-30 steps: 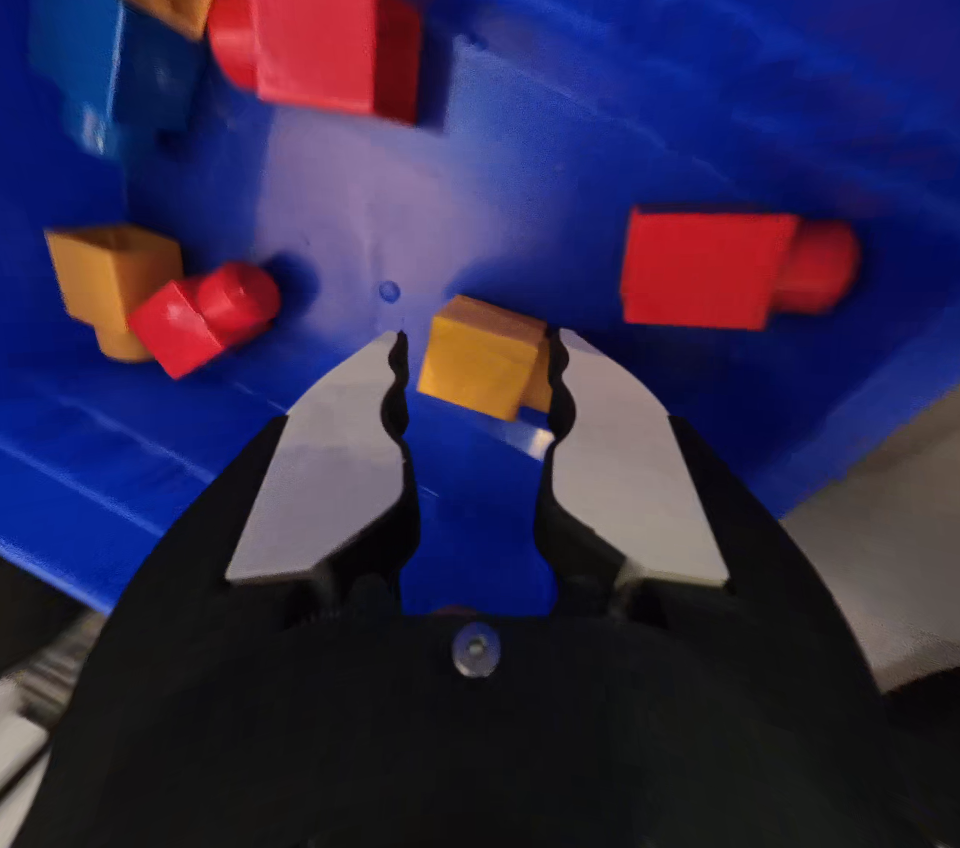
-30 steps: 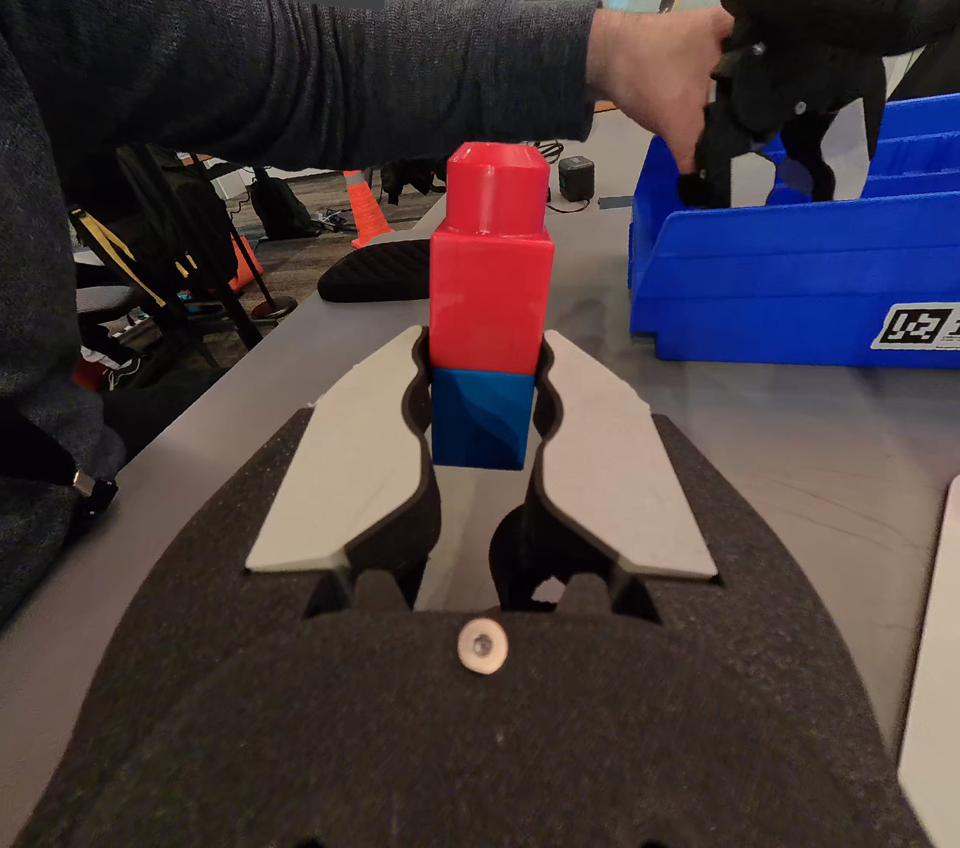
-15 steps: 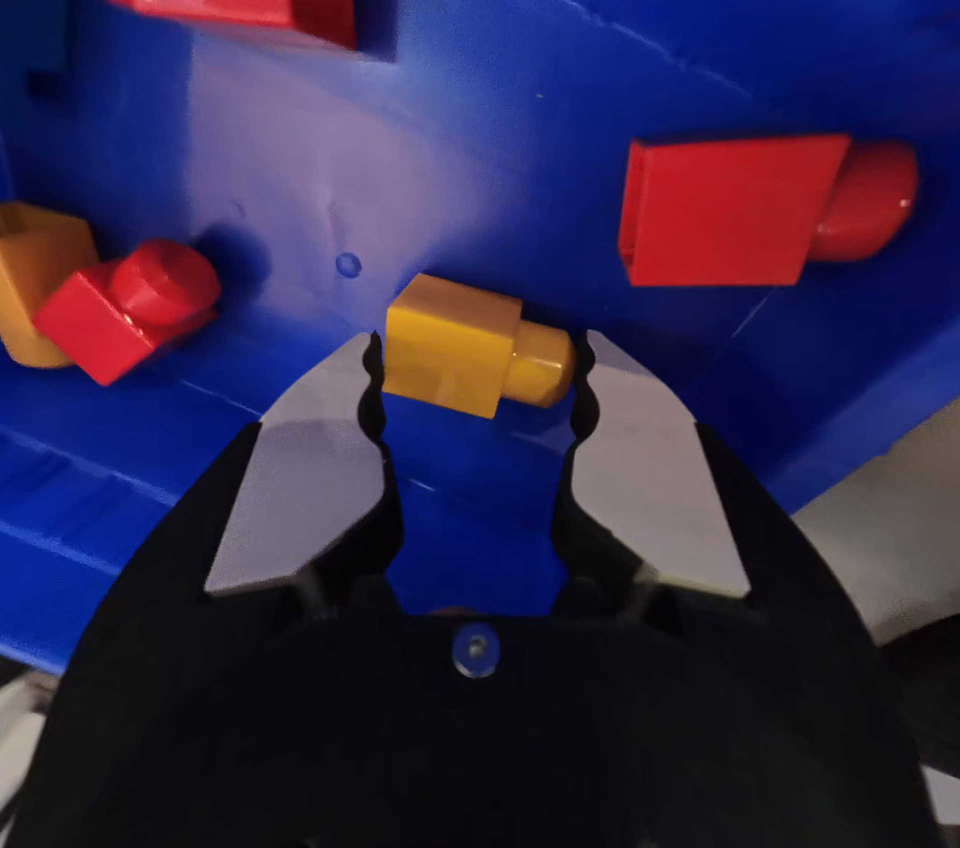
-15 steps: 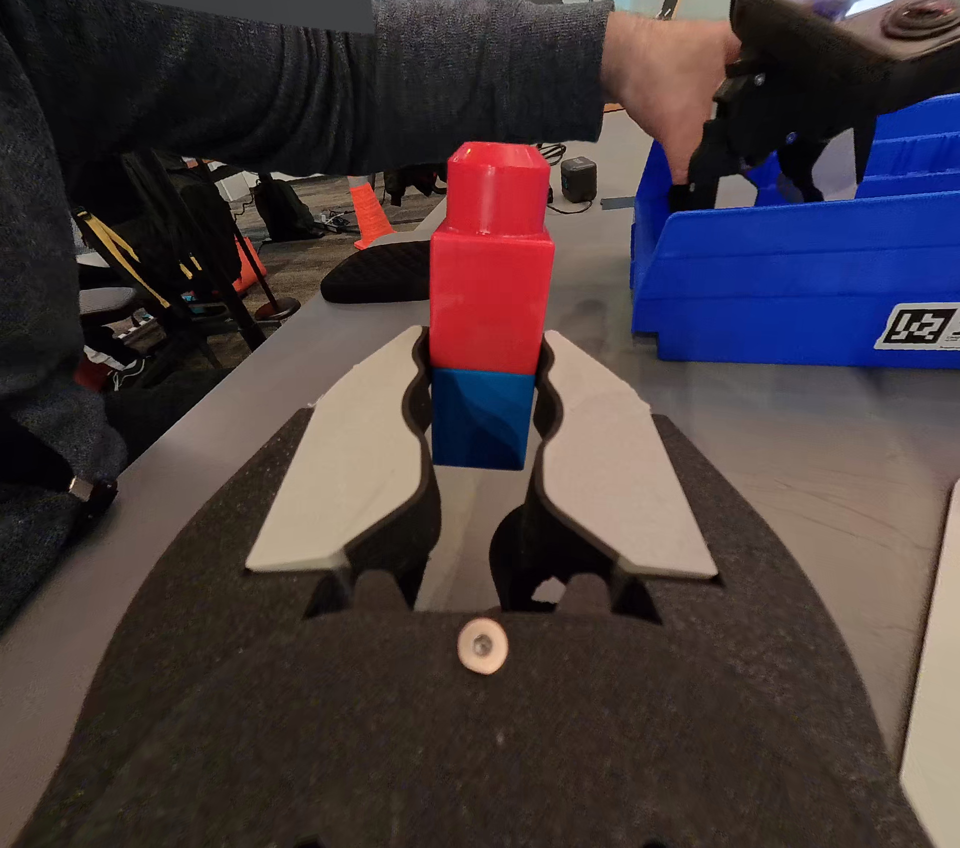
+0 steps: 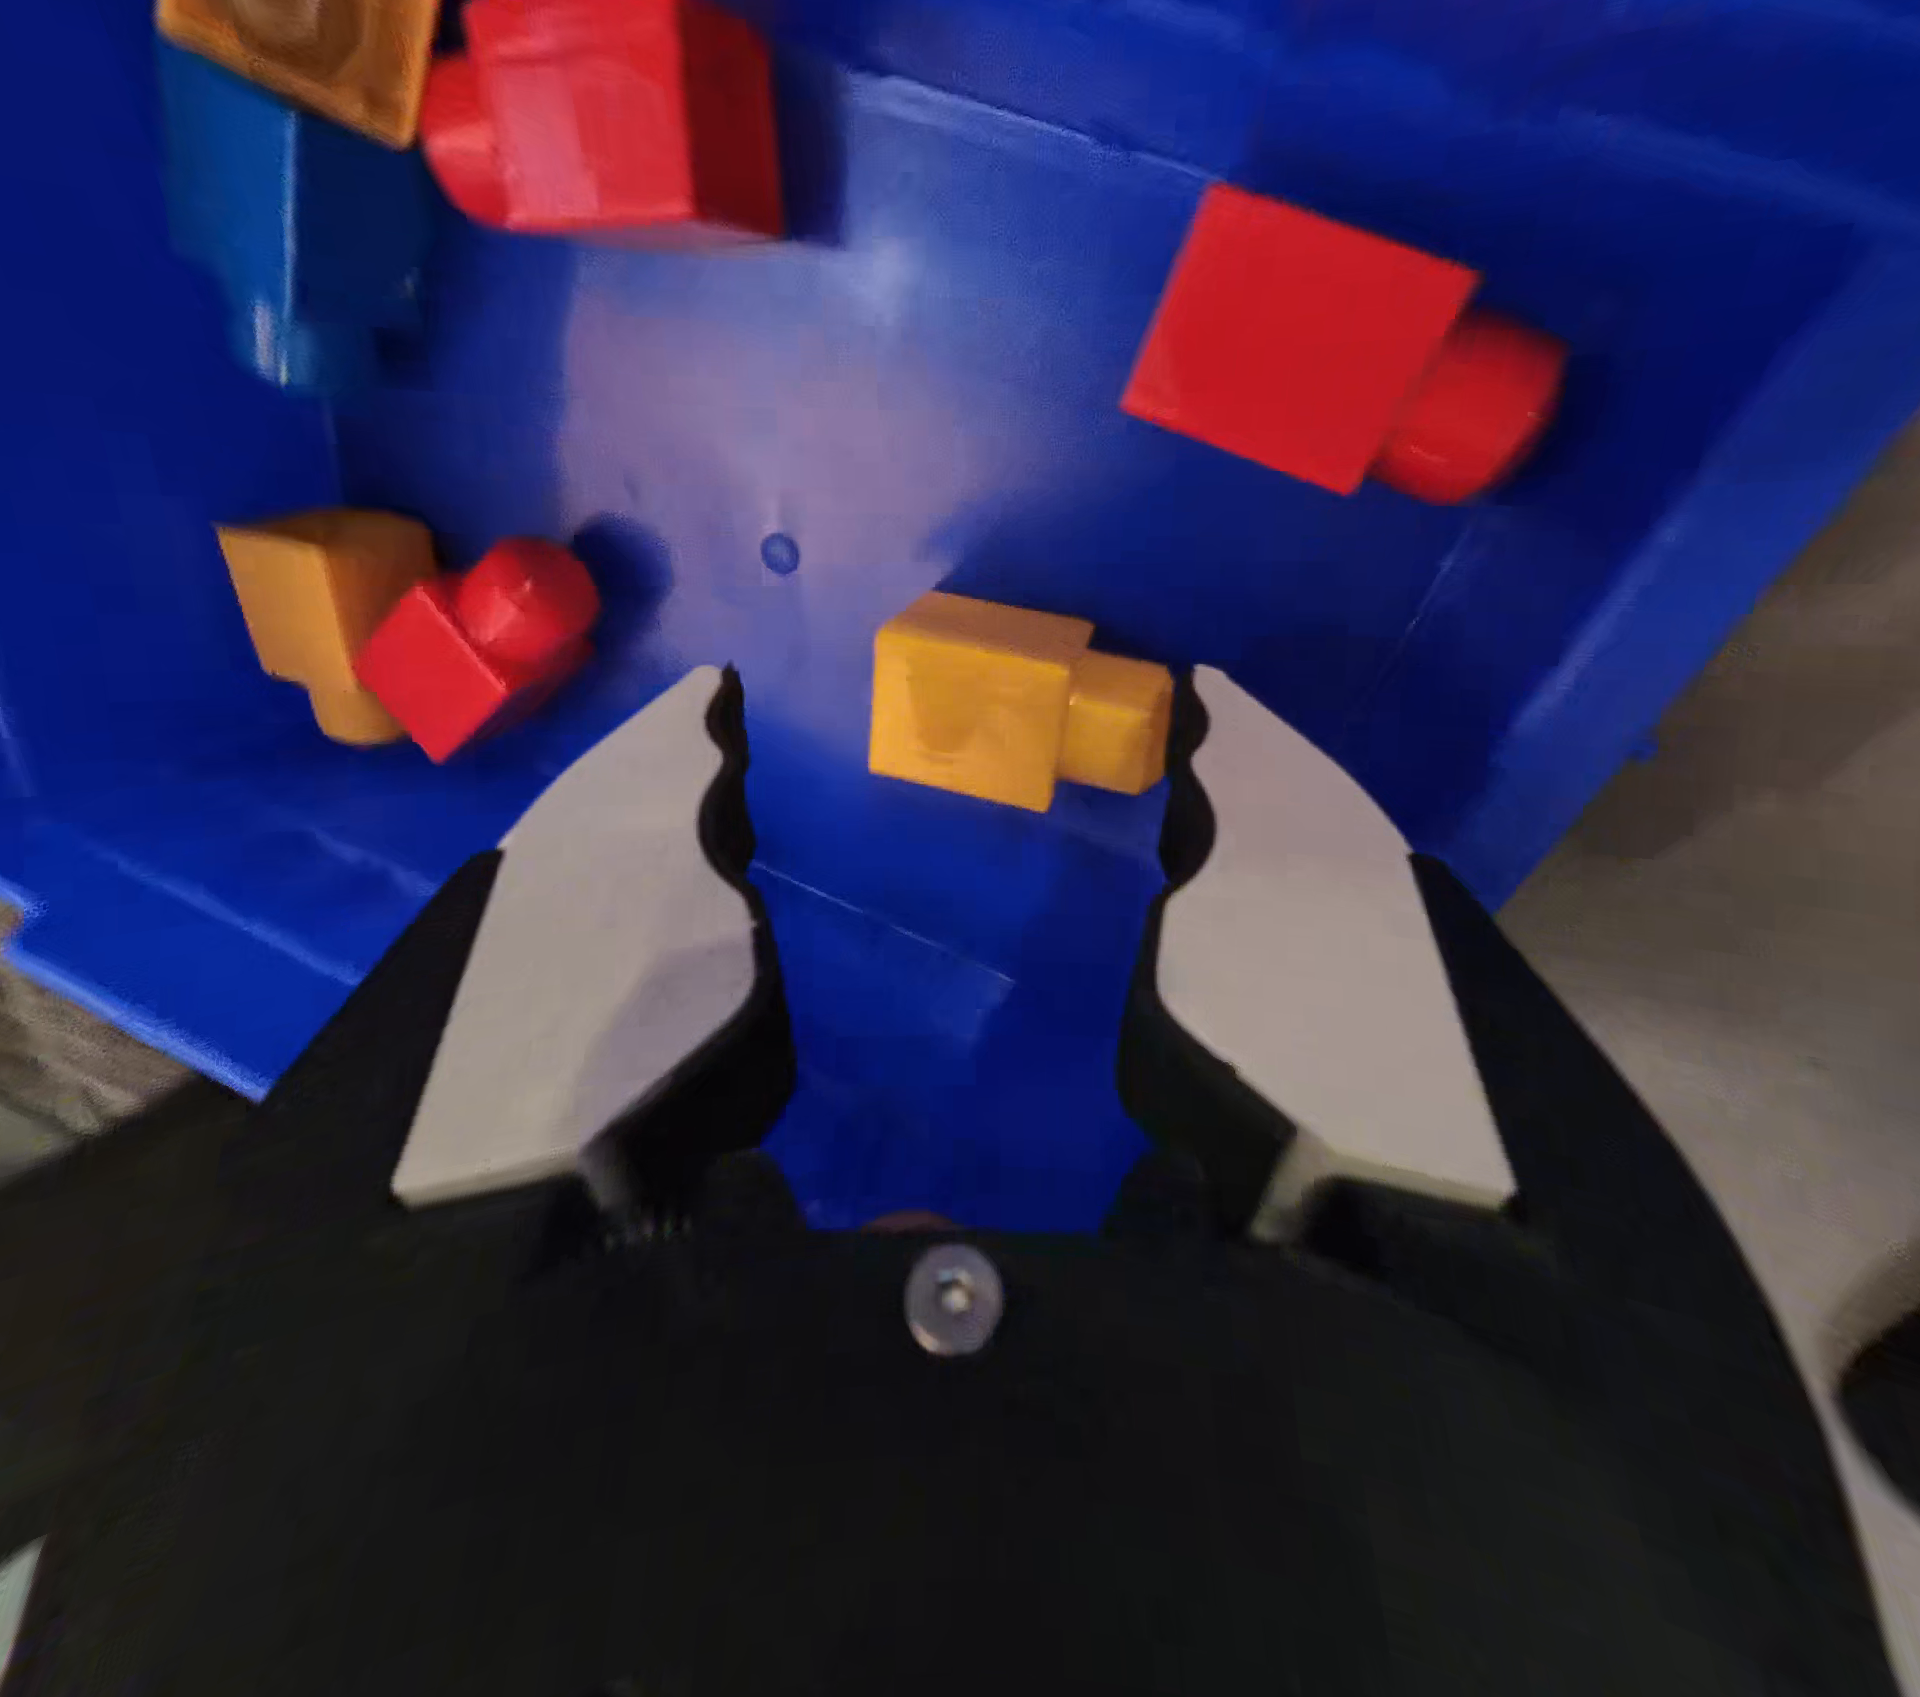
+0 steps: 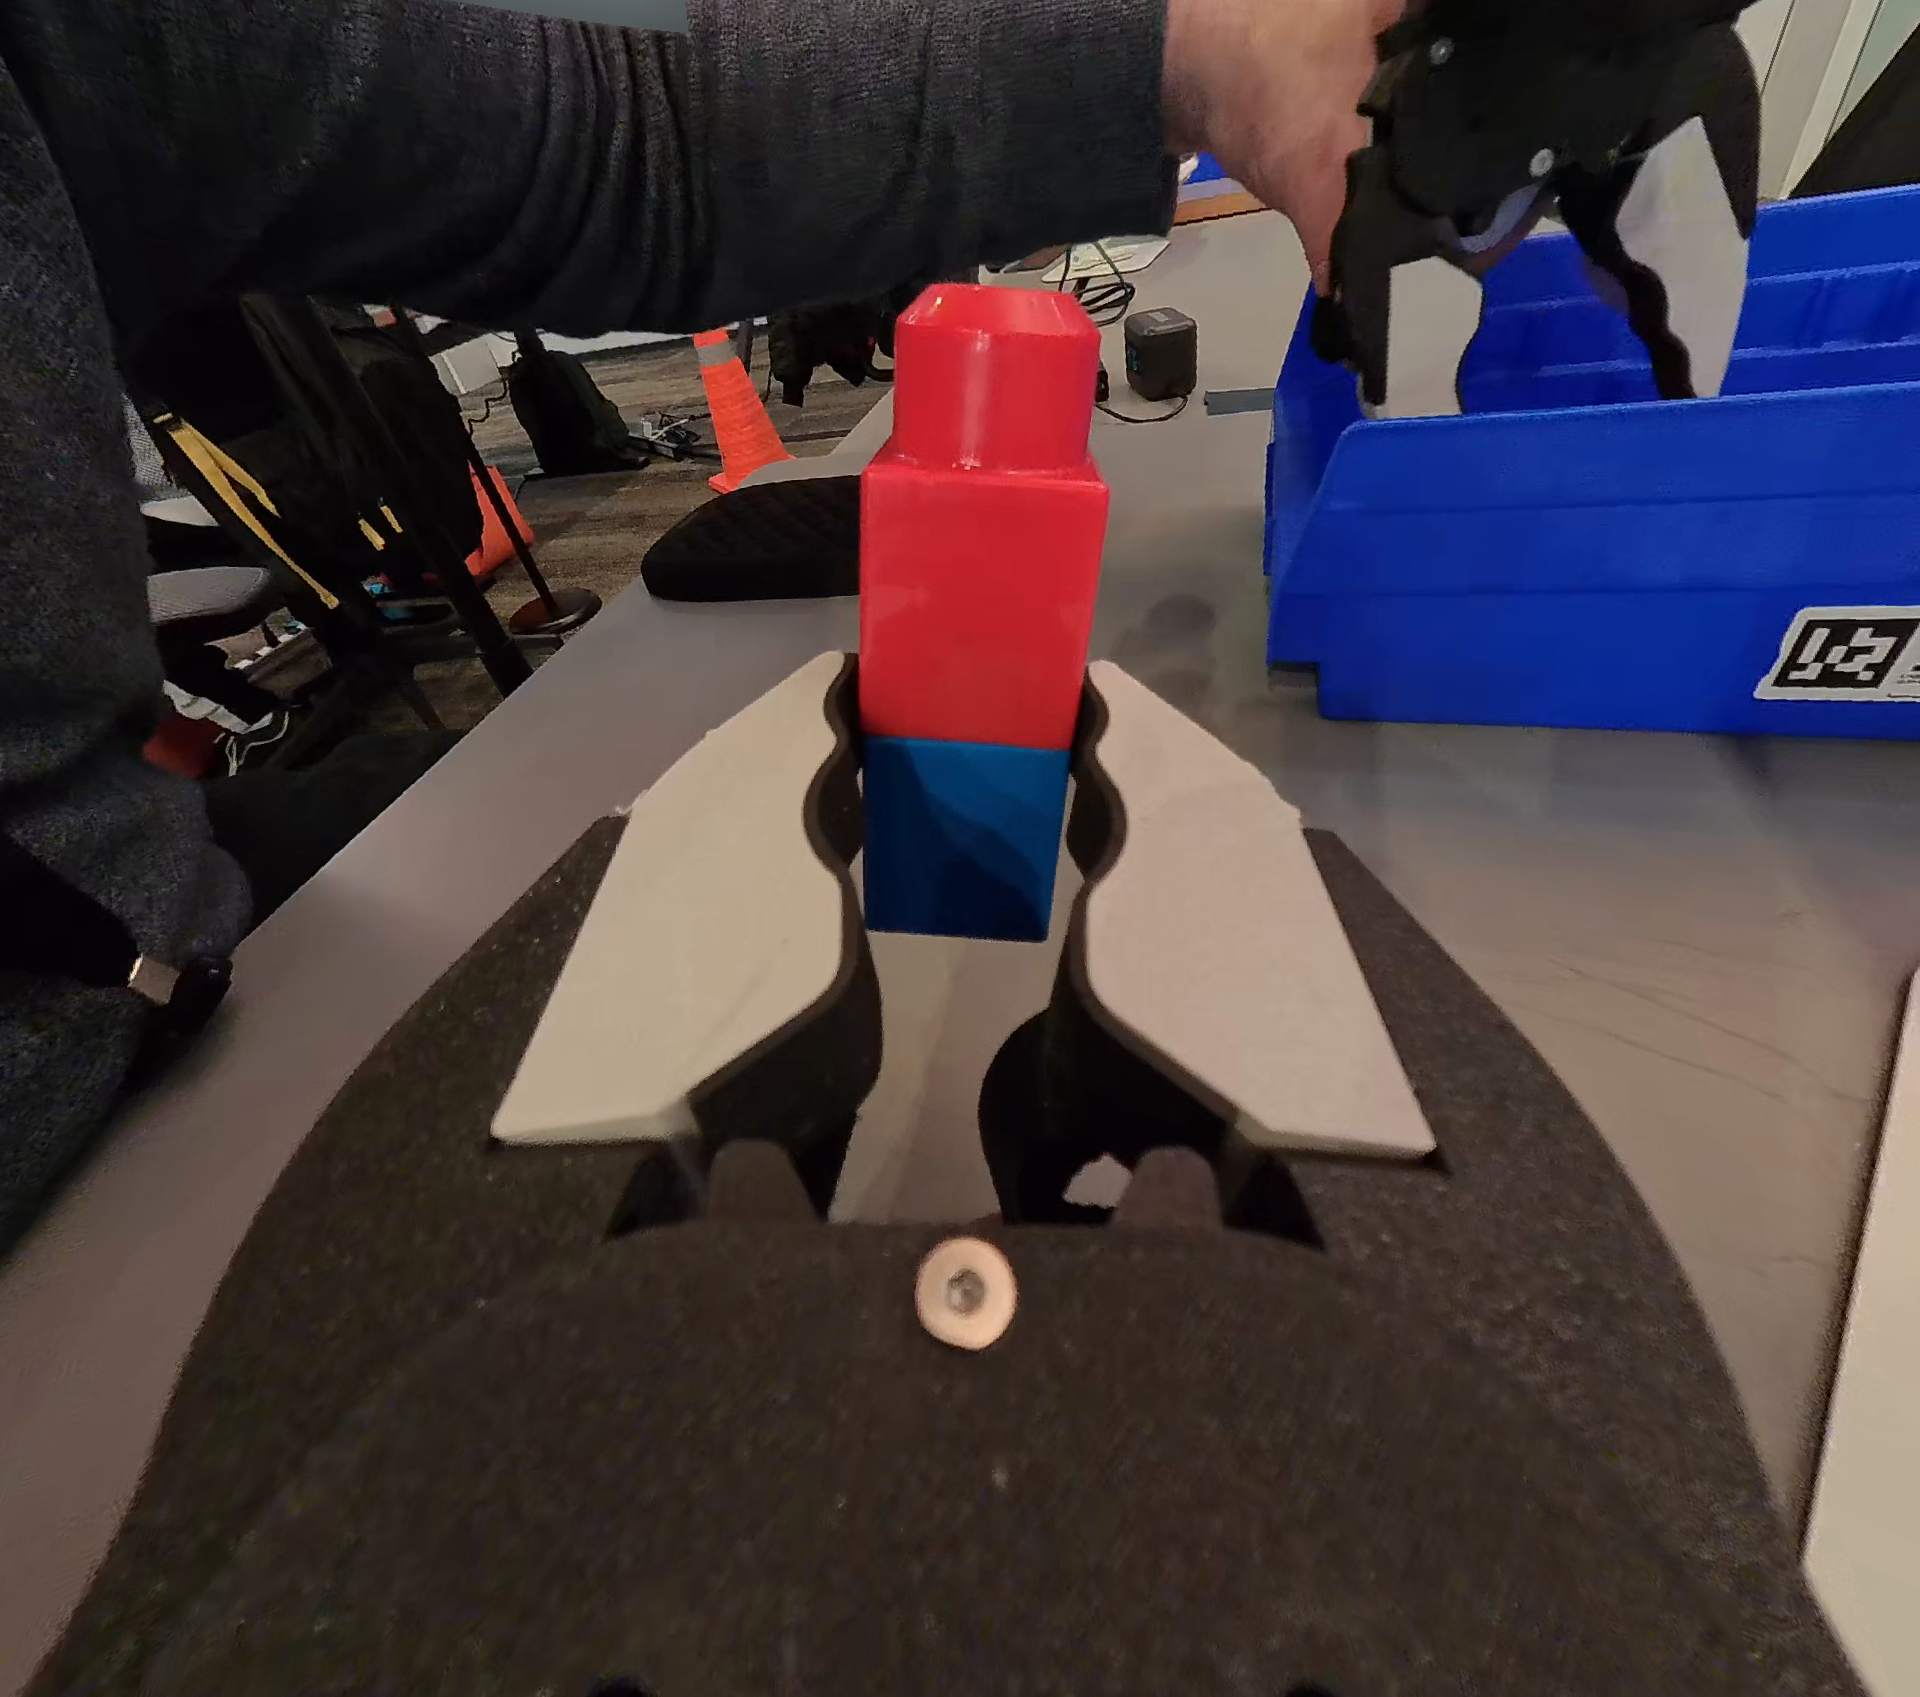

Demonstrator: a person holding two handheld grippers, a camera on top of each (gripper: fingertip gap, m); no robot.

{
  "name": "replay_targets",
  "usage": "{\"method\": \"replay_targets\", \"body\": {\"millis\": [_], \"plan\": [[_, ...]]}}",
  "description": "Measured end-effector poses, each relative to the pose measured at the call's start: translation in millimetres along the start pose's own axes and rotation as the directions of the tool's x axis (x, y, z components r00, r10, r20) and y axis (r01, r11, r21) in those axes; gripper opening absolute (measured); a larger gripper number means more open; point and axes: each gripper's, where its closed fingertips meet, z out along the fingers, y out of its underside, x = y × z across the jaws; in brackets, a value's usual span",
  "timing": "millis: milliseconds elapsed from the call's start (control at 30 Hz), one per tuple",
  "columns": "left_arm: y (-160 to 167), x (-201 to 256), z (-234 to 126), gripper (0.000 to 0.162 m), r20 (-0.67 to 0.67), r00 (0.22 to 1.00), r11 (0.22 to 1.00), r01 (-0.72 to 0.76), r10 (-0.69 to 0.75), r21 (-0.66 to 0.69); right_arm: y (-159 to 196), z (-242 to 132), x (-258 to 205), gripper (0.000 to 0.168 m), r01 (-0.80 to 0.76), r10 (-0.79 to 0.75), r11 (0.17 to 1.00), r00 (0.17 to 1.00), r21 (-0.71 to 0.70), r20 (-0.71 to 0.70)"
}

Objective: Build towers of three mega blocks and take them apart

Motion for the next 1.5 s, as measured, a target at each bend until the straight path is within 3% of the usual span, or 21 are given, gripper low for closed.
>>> {"method": "replay_targets", "body": {"millis": [100,233,400,500,567,767,867,967,1033,1167,1300,1500], "plan": [[11,3,8,0.079,-0.025,0.994,0.985,-0.111,0.108,-0.129,0,0,0,0.036,-0.002,0.002,1.000,1.000,0.004,0.002],[25,10,18,0.065,-0.100,0.994,0.977,-0.059,0.039,-0.205,-1,-1,0,0.036,-0.003,0.003,1.000,1.000,0.006,0.003],[29,8,19,0.066,-0.106,0.972,0.961,0.183,-0.208,-0.207,-1,-1,0,0.036,-0.003,0.003,1.000,1.000,0.005,0.003],[23,10,17,0.065,-0.140,0.840,0.846,0.494,-0.524,-0.200,0,0,0,0.036,-0.001,0.001,1.000,1.000,0.001,0.003],[10,15,12,0.065,-0.222,0.769,0.800,0.583,-0.600,-0.143,0,0,0,0.036,-0.001,0.001,1.000,1.000,0.003,0.003],[23,12,10,0.087,-0.111,0.889,0.889,0.424,-0.445,-0.172,0,0,-1,0.036,0.001,-0.001,1.000,1.000,0.000,0.004],[17,6,8,0.083,-0.019,0.993,0.985,0.110,-0.114,-0.129,0,0,-1,0.036,0.000,0.000,1.000,1.000,0.001,0.004],[3,5,6,0.083,0.037,0.994,0.990,-0.098,0.103,-0.102,0,0,-1,0.036,0.000,0.000,1.000,1.000,0.001,0.006],[-6,3,6,0.084,0.054,0.985,0.985,-0.157,0.161,-0.077,0,0,-1,0.036,-0.001,0.001,1.000,1.000,0.002,0.006],[-6,7,10,0.085,0.023,0.977,0.973,-0.208,0.211,-0.102,0,0,-1,0.036,-0.002,0.002,1.000,1.000,0.003,0.006],[-6,3,17,0.086,0.033,0.985,0.982,-0.165,0.168,-0.090,0,0,-1,0.036,0.000,0.000,1.000,1.000,0.002,0.006],[-17,-36,2,0.081,0.061,0.993,0.993,0.093,-0.098,0.074,0,0,0,0.036,-0.009,0.009,1.000,1.000,0.003,0.004]]}}
